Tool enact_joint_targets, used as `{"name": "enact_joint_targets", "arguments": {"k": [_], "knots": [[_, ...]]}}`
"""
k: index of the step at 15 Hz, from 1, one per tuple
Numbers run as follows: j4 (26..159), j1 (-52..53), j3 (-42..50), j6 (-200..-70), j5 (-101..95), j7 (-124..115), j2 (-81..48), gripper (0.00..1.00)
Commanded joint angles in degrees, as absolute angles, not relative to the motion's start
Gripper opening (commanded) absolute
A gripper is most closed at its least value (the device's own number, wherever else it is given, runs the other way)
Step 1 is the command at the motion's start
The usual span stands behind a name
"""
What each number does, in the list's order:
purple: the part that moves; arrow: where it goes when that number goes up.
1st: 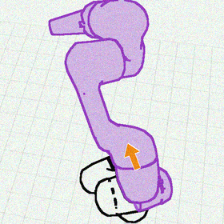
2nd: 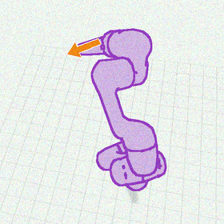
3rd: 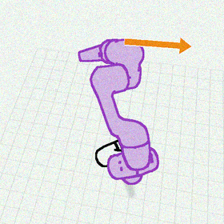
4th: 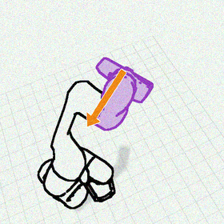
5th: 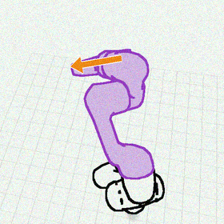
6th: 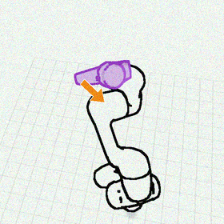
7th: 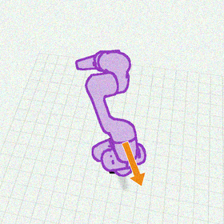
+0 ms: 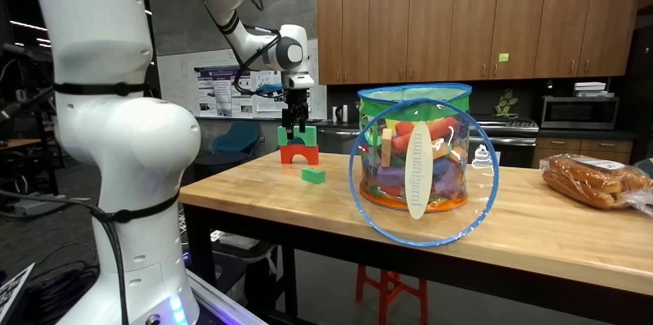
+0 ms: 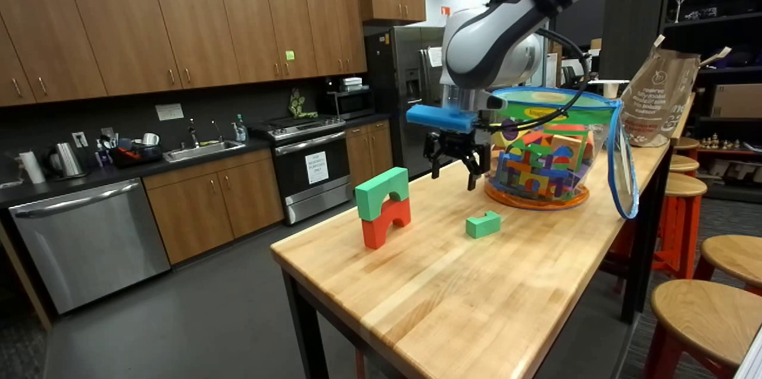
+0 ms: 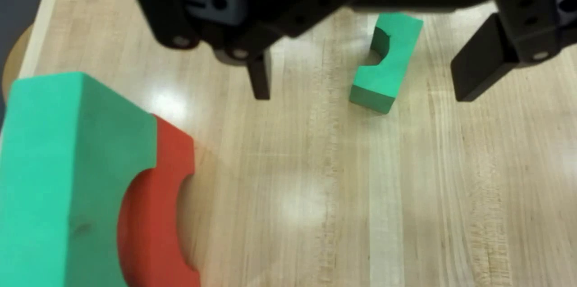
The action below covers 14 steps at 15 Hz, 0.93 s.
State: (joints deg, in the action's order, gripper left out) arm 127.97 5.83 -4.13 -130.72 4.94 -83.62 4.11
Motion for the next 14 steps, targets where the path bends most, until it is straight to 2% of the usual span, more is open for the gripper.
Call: {"name": "enact_joint_targets", "arguments": {"k": [1,4,5,6,8,14], "knots": [[133.8,4.7,-4.4,-132.8,6.1,-82.8,7.4,1.0],[136.5,4.2,-4.3,-133.9,6.5,-82.2,7.6,1.0],[137.1,4.1,-4.2,-134.4,6.5,-82.1,7.4,0.75],[137.4,3.9,-4.2,-134.6,6.1,-82.1,7.2,0.74],[137.5,3.5,-4.2,-135.0,5.7,-82.1,6.7,0.63],[135.6,2.7,-4.1,-135.2,4.8,-80.9,4.4,0.16]]}}
